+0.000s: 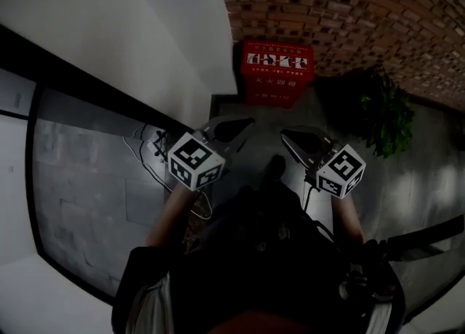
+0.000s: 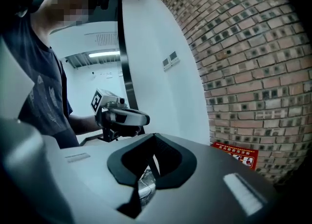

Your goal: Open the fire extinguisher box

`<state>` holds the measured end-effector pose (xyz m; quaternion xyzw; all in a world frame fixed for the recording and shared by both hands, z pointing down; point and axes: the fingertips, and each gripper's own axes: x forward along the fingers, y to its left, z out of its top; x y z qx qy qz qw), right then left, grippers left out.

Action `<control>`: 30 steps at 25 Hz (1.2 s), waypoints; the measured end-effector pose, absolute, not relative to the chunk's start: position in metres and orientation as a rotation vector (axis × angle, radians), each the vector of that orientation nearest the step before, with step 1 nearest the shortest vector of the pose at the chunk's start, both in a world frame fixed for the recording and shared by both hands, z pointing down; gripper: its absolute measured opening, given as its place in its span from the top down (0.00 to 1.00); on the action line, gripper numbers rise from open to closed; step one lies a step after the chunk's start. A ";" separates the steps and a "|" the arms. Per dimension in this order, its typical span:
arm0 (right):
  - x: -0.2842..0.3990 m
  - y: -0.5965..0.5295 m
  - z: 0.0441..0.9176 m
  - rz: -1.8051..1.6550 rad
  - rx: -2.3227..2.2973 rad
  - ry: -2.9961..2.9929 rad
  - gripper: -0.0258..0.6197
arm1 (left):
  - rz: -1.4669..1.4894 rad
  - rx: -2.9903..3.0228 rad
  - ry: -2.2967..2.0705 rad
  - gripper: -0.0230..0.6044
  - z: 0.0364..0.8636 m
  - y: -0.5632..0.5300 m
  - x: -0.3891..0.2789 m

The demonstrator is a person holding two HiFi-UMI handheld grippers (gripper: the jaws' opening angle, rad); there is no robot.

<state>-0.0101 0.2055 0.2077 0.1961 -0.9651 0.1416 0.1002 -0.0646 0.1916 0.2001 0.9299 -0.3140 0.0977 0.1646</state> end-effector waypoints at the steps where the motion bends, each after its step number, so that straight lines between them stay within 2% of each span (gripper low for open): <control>1: -0.004 0.197 0.209 0.432 0.576 -2.852 0.96 | 0.291 2.646 -0.896 0.96 0.200 0.183 -0.059; 15: 0.081 0.078 0.232 0.548 0.527 -2.838 0.96 | 0.367 2.588 -0.937 0.96 0.220 0.073 0.027; 22: 0.087 0.045 0.249 0.626 0.537 -2.810 0.96 | 0.418 2.550 -0.910 0.96 0.246 0.038 0.030; 30: 0.059 -0.010 0.282 0.749 0.621 -2.731 0.96 | 0.402 2.597 -0.892 0.96 0.272 -0.028 0.010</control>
